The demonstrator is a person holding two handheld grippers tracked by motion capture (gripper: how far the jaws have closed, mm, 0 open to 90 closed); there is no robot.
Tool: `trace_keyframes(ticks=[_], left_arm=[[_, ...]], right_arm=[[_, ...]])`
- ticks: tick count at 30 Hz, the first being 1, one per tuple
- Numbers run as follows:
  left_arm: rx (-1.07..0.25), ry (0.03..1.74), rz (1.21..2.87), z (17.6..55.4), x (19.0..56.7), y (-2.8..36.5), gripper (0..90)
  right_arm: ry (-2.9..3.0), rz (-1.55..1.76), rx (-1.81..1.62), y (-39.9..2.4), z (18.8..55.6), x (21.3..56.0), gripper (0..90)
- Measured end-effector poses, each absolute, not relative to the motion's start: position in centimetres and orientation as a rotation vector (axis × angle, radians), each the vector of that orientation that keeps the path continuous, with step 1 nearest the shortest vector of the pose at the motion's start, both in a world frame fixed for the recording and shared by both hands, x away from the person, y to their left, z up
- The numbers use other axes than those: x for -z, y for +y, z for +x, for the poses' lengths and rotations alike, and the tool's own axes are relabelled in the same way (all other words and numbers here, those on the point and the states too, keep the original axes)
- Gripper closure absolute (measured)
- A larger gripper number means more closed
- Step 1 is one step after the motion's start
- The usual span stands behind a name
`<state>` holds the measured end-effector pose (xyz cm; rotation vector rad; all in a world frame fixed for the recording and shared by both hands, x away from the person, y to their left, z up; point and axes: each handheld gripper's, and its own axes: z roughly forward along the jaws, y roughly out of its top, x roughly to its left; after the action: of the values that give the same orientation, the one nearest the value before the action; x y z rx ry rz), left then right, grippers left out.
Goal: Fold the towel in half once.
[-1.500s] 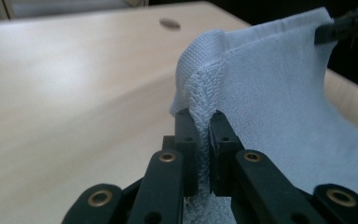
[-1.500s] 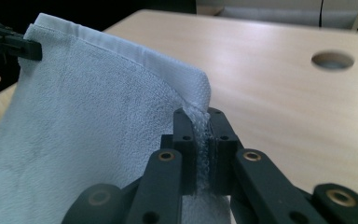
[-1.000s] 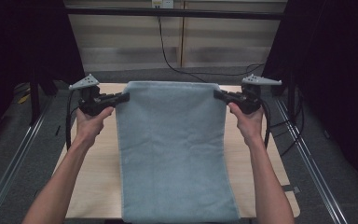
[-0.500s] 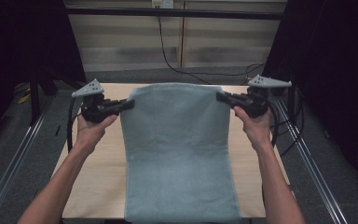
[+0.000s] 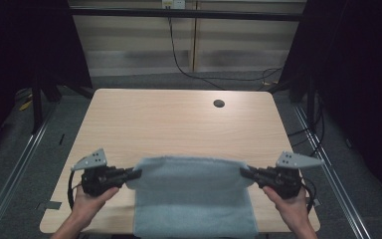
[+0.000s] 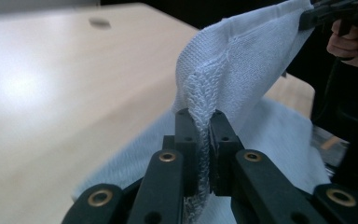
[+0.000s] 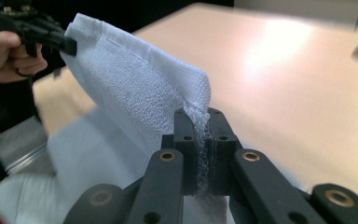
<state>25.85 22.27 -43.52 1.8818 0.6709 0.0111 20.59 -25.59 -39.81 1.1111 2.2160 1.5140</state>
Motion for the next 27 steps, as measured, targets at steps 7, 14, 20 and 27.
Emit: trace_keyframes(ticks=[7, 14, 20, 27], left_arm=[[0.165, 0.740, 2.003, 23.2, 48.2, 22.3, 84.6], [0.242, 0.728, 2.136, 22.9, 50.2, 21.0, 83.9], [0.140, 0.748, 2.137, 25.0, 50.3, 21.0, 84.7], [0.038, 0.818, 2.122, 30.7, 50.3, 20.7, 85.2]], right_arm=[[2.359, 1.295, -1.462, -25.3, 18.0, 46.1, 85.2], [2.521, 1.317, -1.292, -23.3, 17.6, 48.8, 85.2], [2.537, 1.292, -1.192, -22.4, 19.4, 49.5, 85.4], [2.495, 1.287, -1.121, -21.6, 23.9, 49.4, 85.5]])
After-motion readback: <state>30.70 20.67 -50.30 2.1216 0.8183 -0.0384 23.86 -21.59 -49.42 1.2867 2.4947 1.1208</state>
